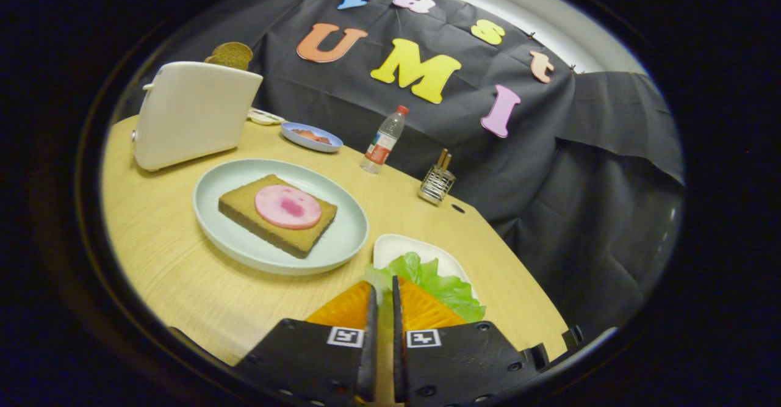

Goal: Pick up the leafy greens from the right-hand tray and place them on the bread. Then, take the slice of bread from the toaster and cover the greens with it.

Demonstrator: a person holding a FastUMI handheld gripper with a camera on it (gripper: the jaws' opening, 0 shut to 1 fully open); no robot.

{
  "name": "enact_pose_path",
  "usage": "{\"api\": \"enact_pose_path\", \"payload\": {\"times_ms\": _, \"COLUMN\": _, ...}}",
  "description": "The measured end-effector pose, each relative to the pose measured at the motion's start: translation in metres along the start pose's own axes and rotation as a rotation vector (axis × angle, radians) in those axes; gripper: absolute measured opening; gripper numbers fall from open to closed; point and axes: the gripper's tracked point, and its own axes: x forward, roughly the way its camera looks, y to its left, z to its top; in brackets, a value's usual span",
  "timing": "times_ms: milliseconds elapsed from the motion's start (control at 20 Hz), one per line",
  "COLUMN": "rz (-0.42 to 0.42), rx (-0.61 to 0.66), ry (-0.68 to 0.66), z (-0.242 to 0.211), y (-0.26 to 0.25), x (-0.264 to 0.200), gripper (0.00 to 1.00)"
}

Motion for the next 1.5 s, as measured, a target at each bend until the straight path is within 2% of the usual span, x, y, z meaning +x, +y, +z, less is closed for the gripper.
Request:
{"api": "enact_pose_path", "payload": {"times_ms": 50, "rz": 0.008, "rx": 0.004, "ry": 0.007, "z": -0.001, "y": 0.001, "x": -0.001, "gripper": 0.03}}
{"api": "enact_pose_path", "payload": {"times_ms": 150, "rz": 0.022, "rx": 0.018, "ry": 0.003, "z": 0.002, "y": -0.003, "x": -0.003, "gripper": 0.00}}
{"api": "enact_pose_path", "payload": {"times_ms": 400, "rz": 0.034, "rx": 0.097, "ry": -0.073, "z": 0.043, "y": -0.031, "x": -0.018, "gripper": 0.00}}
{"api": "enact_pose_path", "payload": {"times_ms": 600, "rz": 0.101, "rx": 0.234, "ry": -0.116, "z": 0.081, "y": -0.036, "x": -0.030, "gripper": 0.00}}
{"api": "enact_pose_path", "payload": {"times_ms": 1100, "rz": 0.332, "rx": 0.470, "ry": -0.130, "z": 0.153, "y": 0.023, "x": -0.054, "gripper": 0.00}}
{"api": "enact_pose_path", "payload": {"times_ms": 1500, "rz": 0.453, "rx": 0.495, "ry": -0.123, "z": 0.186, "y": 0.096, "x": -0.050, "gripper": 0.00}}
